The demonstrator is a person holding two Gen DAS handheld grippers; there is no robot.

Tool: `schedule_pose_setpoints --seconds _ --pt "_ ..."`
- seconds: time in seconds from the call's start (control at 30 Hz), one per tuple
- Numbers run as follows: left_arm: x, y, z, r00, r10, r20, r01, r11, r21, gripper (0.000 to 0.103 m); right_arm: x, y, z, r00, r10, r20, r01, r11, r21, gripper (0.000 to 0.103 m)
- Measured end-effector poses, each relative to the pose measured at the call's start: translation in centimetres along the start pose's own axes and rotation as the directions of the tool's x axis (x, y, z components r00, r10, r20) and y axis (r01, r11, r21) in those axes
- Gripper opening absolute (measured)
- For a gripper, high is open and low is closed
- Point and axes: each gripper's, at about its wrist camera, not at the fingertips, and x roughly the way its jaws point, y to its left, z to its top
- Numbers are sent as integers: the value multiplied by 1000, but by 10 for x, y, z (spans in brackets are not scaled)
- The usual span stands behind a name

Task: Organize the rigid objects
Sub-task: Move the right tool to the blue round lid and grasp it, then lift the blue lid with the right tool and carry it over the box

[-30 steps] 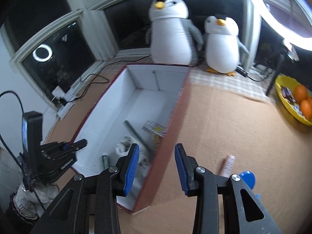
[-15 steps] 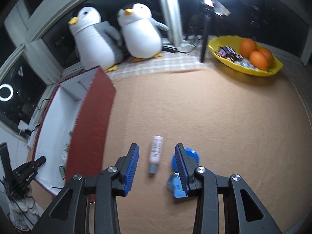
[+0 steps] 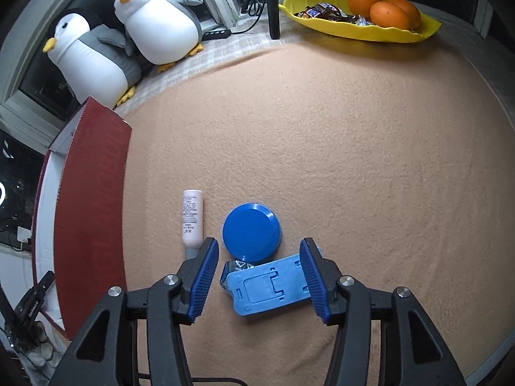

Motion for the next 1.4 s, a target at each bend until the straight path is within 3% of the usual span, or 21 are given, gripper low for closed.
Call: schedule_pose_setpoints --seconds 0.77,1.13,1.4 --pt "2 0 1 1000 -2 -6 2 1000 14 7 45 29 17 989 -126 -78 115 984 -136 48" --pt "2 0 1 1000 4 -5 -4 1000 9 7 42 33 16 989 -137 -59 124 974 -188 45" --pt "2 -1 0 1000 13 -11 -14 1000 -6 7 17 40 17 993 -113 14 114 972 -205 45"
